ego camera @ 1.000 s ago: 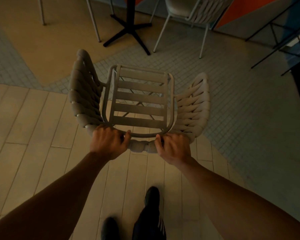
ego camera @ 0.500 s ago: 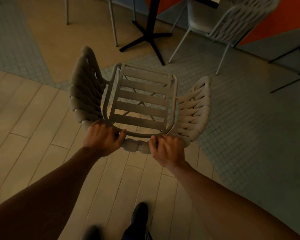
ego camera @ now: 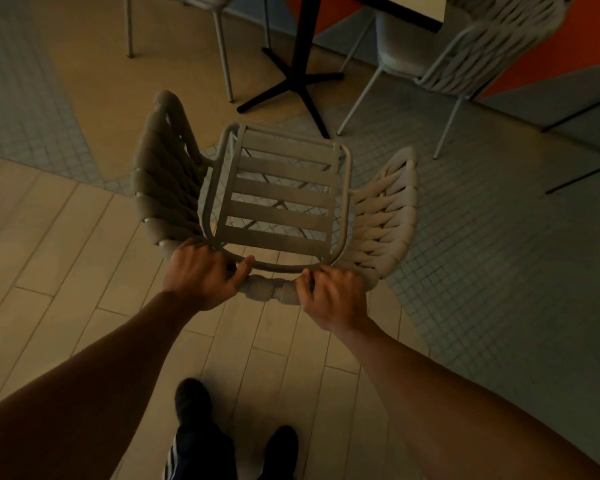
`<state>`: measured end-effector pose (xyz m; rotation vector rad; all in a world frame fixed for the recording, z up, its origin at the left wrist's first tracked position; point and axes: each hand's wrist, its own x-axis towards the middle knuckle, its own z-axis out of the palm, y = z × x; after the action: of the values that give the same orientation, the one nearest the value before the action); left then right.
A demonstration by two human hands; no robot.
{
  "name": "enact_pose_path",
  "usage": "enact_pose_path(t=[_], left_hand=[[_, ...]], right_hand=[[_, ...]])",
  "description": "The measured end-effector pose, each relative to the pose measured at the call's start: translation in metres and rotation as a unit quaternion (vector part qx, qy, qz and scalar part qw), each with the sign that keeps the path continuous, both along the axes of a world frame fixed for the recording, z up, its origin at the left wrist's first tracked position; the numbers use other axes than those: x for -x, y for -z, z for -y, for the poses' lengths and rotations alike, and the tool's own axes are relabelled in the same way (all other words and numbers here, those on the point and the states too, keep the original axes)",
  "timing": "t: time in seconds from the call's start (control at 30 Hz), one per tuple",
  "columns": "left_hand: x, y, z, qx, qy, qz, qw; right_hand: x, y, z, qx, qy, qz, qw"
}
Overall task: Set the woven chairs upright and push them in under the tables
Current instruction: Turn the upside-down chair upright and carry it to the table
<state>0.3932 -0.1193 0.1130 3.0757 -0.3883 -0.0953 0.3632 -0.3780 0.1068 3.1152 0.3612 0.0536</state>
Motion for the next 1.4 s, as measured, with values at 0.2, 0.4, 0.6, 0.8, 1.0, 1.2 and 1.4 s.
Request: enact_pose_path(t=[0.2, 0.4, 0.6, 0.8, 1.0, 1.2, 1.4], left_hand=[[-0.046, 0.0, -0.015, 0.002, 0.008, -0.019, 1.0], [-0.088, -0.011, -0.036, -0.014, 0.064, -0.002, 0.998], [-0.122, -0.003, -0.066, -0.049, 0.153, 0.012, 0.987], [-0.15, -0.012, -0.064, -0.01, 0.07, 0.0, 0.997], [-0.181, -0.012, -0.071, -0.009, 0.062, 0.009, 0.998], [-0.206, -0.006, -0.075, -0.019, 0.042, 0.0, 0.999], [-0.231, -0.001, -0.079, -0.026, 0.045, 0.004, 0.999]], right_hand=[[-0.037, -0.007, -0.018, 0.0, 0.032, -0.001, 0.999], [-0.072, -0.017, -0.036, -0.003, -0.033, 0.059, 0.998], [-0.105, -0.004, -0.055, 0.07, -0.048, 0.015, 0.996], [-0.134, -0.004, -0.065, 0.058, 0.021, -0.019, 0.998], [-0.164, -0.006, -0.074, 0.032, 0.015, -0.005, 0.999], [-0.186, -0.006, -0.081, -0.02, 0.043, 0.03, 0.998], [-0.208, -0.007, -0.086, -0.023, 0.06, 0.016, 0.998]])
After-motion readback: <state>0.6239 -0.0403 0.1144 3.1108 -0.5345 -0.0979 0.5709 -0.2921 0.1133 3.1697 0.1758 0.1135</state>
